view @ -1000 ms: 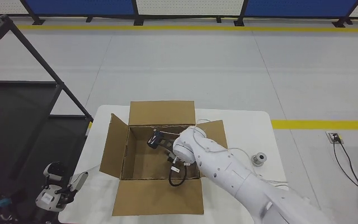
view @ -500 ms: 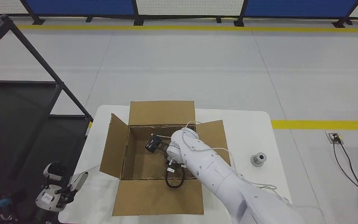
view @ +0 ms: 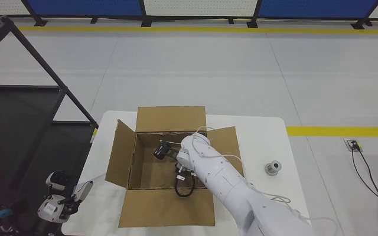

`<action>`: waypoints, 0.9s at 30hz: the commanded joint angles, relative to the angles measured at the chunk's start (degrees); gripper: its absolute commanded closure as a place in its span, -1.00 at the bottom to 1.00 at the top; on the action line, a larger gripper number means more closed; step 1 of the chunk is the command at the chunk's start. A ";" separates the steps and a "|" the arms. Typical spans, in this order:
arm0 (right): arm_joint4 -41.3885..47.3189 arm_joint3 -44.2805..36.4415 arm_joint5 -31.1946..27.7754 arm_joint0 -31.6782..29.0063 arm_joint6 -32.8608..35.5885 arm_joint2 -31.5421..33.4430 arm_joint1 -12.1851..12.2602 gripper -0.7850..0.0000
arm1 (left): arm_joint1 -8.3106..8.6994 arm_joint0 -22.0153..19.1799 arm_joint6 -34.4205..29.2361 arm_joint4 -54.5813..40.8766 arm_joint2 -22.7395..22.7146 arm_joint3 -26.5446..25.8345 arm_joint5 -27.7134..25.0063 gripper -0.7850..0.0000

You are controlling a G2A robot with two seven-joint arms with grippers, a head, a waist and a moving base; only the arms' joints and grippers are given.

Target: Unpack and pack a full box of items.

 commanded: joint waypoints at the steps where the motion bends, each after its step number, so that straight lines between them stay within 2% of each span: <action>1: -0.24 0.40 -0.20 0.18 -0.23 0.13 -0.15 0.12 | 0.00 0.00 0.00 -0.03 0.00 0.00 0.00 -1.00; 9: -0.83 1.41 -0.78 0.67 -1.84 0.80 -0.44 0.11 | 0.00 0.00 0.00 -0.03 0.00 0.00 0.00 -1.00; 16: -1.16 1.94 -3.59 1.84 -5.21 1.71 0.18 0.00 | 0.00 0.00 0.00 -0.03 0.00 0.00 0.00 -1.00; 18: -1.54 1.91 -5.14 1.98 -6.45 1.85 0.53 -0.25 | 0.00 0.00 0.00 -0.03 0.00 0.00 0.00 -1.00; 20: -1.90 1.74 -6.77 1.95 -7.79 1.98 0.93 -0.68 | 0.00 0.00 0.00 -0.03 0.00 0.00 0.00 -1.00; 21: -2.14 1.53 -7.45 1.90 -8.56 2.03 1.14 -0.78 | 0.00 0.00 0.00 -0.03 0.00 0.00 0.00 -1.00; 23: -2.69 1.01 -8.83 1.76 -10.26 2.12 1.60 -0.81 | 0.00 0.00 0.00 -0.03 0.00 0.00 0.00 -1.00; 26: -3.80 -0.29 -10.63 1.36 -13.08 2.18 2.38 -1.00 | 0.00 0.00 0.00 -0.03 0.00 0.00 0.00 -1.00; 27: -4.29 -0.87 -11.11 1.20 -14.09 2.17 2.67 -1.00 | 0.00 0.00 0.00 -0.03 0.00 0.00 0.00 -1.00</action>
